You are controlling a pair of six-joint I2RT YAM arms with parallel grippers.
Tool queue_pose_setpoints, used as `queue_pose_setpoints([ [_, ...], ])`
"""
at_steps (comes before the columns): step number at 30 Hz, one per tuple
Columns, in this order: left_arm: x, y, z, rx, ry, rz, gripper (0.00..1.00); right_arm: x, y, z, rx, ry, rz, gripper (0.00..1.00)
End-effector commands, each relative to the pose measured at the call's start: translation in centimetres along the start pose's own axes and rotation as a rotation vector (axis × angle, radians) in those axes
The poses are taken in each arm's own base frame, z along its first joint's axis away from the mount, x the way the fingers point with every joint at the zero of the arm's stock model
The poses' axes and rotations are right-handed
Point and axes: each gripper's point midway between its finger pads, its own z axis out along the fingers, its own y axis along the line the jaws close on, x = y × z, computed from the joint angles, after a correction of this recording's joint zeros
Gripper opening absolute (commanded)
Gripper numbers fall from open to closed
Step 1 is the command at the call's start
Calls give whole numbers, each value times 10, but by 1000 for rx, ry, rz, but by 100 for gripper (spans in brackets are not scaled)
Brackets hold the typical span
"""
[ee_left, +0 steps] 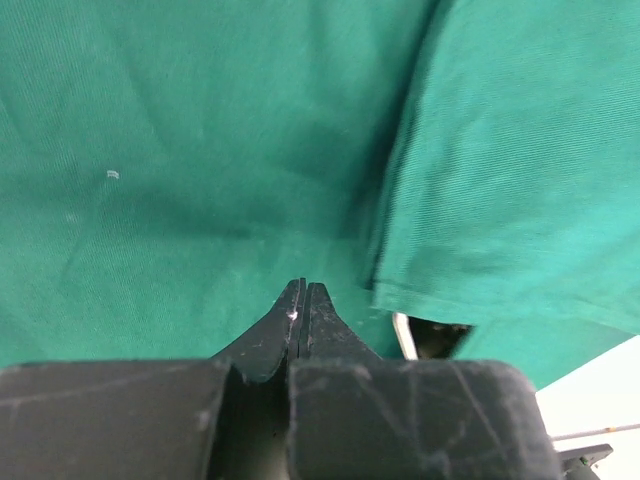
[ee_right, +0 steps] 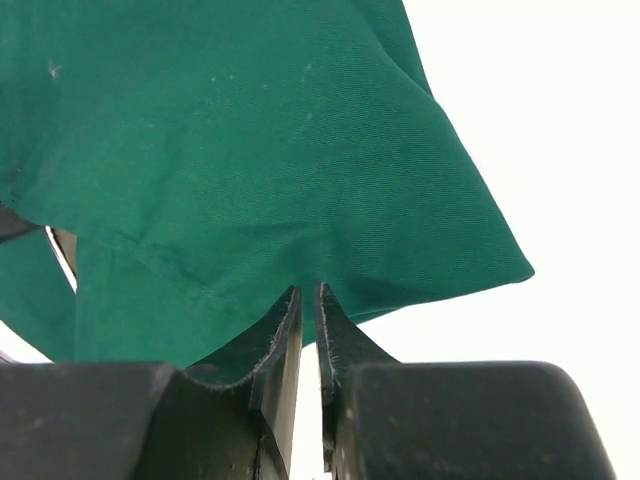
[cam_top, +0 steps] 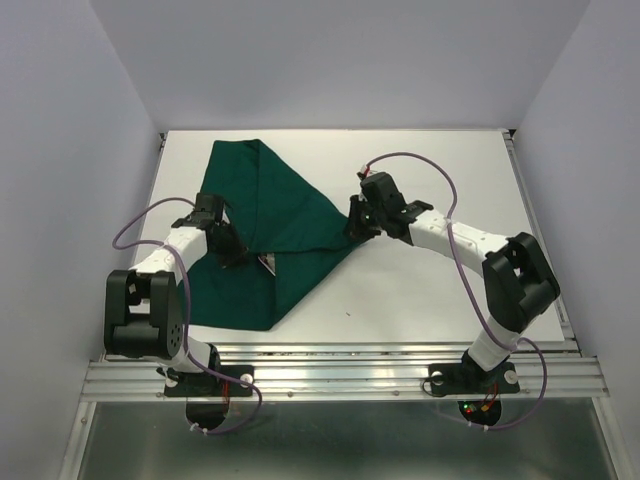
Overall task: Prepare the surgical pack
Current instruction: Pack the surgical kit at the center of the board.
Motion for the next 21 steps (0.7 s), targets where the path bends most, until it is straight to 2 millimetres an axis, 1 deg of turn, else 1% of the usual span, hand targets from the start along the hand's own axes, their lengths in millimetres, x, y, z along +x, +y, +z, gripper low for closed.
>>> queue_pose_setpoints([
  [1,8,10,10,-48,3,-34,0,-33,15,-19,-19,-97,-27,16],
  [6,12,1,22,-50,26,-9,0,-39,14,-23,-2,-119,-31,16],
  [7,12,-10,23,-36,26,15,0,-38,13,-24,1,-120,-30,16],
  [9,13,-19,27,-27,39,33,0,-39,13,-24,1,-121,-29,17],
  [10,15,-28,28,-14,40,54,0,-39,14,-26,-1,-124,-27,16],
  [11,9,-38,27,3,27,64,0,-40,14,-26,-1,-127,-28,17],
  [13,8,-52,31,15,33,91,0,-41,14,-28,-2,-130,-26,16],
  [14,2,-61,34,24,30,104,0,-41,14,-28,0,-133,-26,16],
  [16,-2,-72,37,32,26,123,0,-41,14,-29,1,-134,-26,17],
  [17,-6,-82,42,40,27,139,0,-42,15,-31,-1,-138,-28,17],
  [19,-10,-93,48,47,30,156,0,-42,15,-33,-2,-139,-26,16],
  [20,-16,-107,48,71,22,172,0,-44,10,-35,23,-154,-26,17],
  [21,-14,-110,58,65,40,179,0,-43,8,-35,29,-154,-25,16],
])
